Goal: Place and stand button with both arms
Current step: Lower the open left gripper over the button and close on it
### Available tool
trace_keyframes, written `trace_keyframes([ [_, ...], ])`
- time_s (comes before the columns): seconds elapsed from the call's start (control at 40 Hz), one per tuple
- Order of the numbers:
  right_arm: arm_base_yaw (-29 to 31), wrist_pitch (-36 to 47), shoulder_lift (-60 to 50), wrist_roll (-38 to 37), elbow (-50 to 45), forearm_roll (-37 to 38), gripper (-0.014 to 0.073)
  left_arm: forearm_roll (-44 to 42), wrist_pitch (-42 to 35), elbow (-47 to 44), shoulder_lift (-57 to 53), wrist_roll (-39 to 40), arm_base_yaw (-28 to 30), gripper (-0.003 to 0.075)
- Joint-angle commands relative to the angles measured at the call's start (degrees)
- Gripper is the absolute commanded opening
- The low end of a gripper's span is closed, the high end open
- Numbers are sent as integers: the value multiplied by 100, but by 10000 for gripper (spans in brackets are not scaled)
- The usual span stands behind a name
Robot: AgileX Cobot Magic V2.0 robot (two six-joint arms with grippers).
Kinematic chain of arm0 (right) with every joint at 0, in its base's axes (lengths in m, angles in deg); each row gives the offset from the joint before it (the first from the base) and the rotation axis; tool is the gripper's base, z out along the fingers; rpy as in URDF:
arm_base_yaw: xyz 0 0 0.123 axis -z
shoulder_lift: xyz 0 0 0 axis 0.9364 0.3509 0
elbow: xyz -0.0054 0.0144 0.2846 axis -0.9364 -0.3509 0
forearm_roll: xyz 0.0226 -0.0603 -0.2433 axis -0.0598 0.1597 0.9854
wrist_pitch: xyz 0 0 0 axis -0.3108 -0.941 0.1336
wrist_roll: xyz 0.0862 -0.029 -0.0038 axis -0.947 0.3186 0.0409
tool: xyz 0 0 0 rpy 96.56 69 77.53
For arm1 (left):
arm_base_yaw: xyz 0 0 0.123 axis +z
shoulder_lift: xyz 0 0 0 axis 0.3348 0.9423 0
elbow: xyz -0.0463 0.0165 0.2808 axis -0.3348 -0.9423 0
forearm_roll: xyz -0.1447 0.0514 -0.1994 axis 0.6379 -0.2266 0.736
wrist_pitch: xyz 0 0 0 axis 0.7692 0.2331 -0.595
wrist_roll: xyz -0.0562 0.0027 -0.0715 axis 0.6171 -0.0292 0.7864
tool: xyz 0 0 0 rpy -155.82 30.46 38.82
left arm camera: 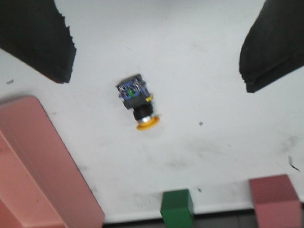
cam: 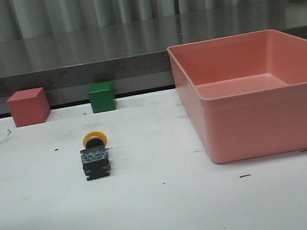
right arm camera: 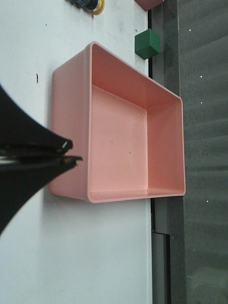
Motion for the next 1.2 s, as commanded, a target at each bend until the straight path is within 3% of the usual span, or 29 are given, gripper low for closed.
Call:
trace_keyframes([
  [0.0, 37, 469, 66, 66, 153, 123, -61, 403, 349, 836, 805, 9, -186, 671],
  [0.28, 37, 464, 66, 66, 153, 123, -61, 653, 2974, 3239, 3319, 446, -195, 671],
  [0.53, 37, 464, 66, 66, 153, 123, -61, 642, 4200, 4996, 5166, 456, -195, 671],
  [0.72, 37, 464, 66, 66, 153, 123, -61, 631, 4242, 5647, 5850, 490, -195, 671],
  [1.0, 37, 464, 66, 66, 153, 123, -61, 336, 3955, 5657, 5916, 656, -195, 668],
  [1.05, 37, 464, 66, 66, 153, 123, -61, 304, 3955, 5657, 5916, 656, -195, 645],
  [1.18, 37, 464, 66, 66, 153, 123, -61, 266, 3882, 5657, 5925, 656, -195, 486],
])
